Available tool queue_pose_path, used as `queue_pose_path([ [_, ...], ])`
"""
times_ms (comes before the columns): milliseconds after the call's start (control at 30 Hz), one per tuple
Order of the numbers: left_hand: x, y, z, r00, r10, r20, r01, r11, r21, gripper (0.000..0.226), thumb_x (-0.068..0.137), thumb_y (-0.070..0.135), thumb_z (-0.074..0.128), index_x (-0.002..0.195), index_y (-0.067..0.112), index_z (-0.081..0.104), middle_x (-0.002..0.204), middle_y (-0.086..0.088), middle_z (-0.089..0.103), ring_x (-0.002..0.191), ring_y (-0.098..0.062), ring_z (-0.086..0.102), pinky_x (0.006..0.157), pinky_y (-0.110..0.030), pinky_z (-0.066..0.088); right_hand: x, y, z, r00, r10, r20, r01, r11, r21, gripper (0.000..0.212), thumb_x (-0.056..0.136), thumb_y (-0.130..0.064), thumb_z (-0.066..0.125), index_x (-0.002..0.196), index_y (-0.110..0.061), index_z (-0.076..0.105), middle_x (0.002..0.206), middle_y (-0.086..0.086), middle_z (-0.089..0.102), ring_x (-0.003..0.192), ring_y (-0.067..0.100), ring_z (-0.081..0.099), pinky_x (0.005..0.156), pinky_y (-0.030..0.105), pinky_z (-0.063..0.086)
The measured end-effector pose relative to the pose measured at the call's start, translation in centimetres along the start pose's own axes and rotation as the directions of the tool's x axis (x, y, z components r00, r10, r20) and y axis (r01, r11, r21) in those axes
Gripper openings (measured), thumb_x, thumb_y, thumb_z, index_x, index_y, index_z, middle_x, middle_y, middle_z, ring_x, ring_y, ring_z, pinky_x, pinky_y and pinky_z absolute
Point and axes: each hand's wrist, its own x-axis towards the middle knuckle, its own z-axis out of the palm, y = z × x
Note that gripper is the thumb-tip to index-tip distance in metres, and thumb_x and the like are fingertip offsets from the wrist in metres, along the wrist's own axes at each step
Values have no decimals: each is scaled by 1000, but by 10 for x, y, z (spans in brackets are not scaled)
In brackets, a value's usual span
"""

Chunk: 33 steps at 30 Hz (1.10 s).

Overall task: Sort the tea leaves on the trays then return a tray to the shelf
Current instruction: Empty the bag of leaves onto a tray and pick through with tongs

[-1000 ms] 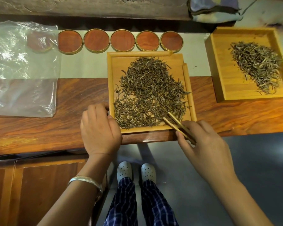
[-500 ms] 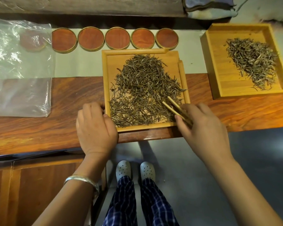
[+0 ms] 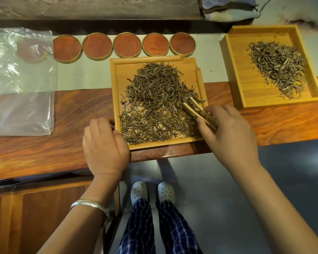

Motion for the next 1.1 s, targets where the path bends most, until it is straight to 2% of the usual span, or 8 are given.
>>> queue_pose_path([
  [133, 0, 0, -1, 1000, -3, 3, 3, 1000, 3, 27, 80, 21, 37, 95, 3, 51, 95, -19, 51, 85, -35, 45, 73, -47, 35, -3, -10, 3, 996, -54, 71, 55, 998, -15, 27, 91, -32, 58, 110, -14, 62, 96, 6, 58, 75, 31, 60, 54, 29, 41],
  [233, -1, 1, -1, 1000, -4, 6, 4, 1000, 5, 27, 79, 21, 37, 95, 3, 51, 95, -19, 51, 84, -35, 45, 73, -47, 35, -17, -15, 3, 988, -69, 142, 71, 997, -15, 24, 89, -32, 60, 107, -16, 63, 92, 4, 58, 72, 29, 61, 52, 31, 46],
  [367, 0, 1, -1, 1000, -5, 7, 5, 1000, 3, 25, 80, 20, 38, 94, 3, 50, 94, -18, 50, 83, -33, 44, 72, -45, 33, -26, -17, -4, 991, -84, 99, 81, 996, 35, 23, 87, -29, 63, 105, -15, 64, 90, 3, 58, 69, 27, 61, 48, 34, 51],
  [500, 0, 0, -1, 1000, -6, 9, 6, 1000, 8, 25, 80, 20, 37, 93, 3, 50, 92, -17, 50, 82, -33, 44, 71, -45, 34, -30, -25, -3, 981, -104, 162, 103, 995, 17, 24, 88, -31, 61, 105, -15, 63, 92, 3, 58, 71, 27, 61, 50, 37, 52],
  [667, -1, 1, -2, 1000, -7, 12, 7, 1000, -1, 20, 78, 17, 39, 91, 4, 49, 90, -16, 49, 80, -31, 44, 70, -44, 34, -11, -29, -7, 992, -98, 81, 91, 993, 76, 25, 89, -31, 61, 108, -15, 64, 93, 3, 59, 71, 25, 60, 53, 32, 50],
  [767, -1, 3, -3, 1000, -7, 19, 7, 1000, -4, 16, 76, 14, 41, 88, 6, 48, 87, -14, 48, 78, -30, 43, 68, -43, 34, 17, -40, -4, 992, -127, 29, 124, 988, 89, 26, 90, -32, 59, 109, -15, 63, 102, 4, 54, 76, 22, 58, 56, 28, 45],
  [967, 0, 3, -5, 1000, 10, 8, -9, 999, -32, 20, 77, 16, 40, 93, 9, 50, 86, -10, 47, 75, -26, 41, 66, -36, 31, 58, -61, 21, 981, -169, 100, 171, 985, -19, 31, 94, -36, 52, 119, -17, 58, 113, 6, 47, 89, 24, 57, 61, 31, 45],
  [1100, 1, 3, -4, 1000, 4, -6, -4, 999, -52, 21, 77, 18, 39, 94, 10, 50, 87, -9, 48, 76, -25, 40, 67, -38, 32, 64, -61, 24, 990, -134, 37, 134, 991, 7, 29, 94, -35, 53, 113, -15, 60, 106, 7, 49, 85, 25, 56, 59, 28, 40],
])
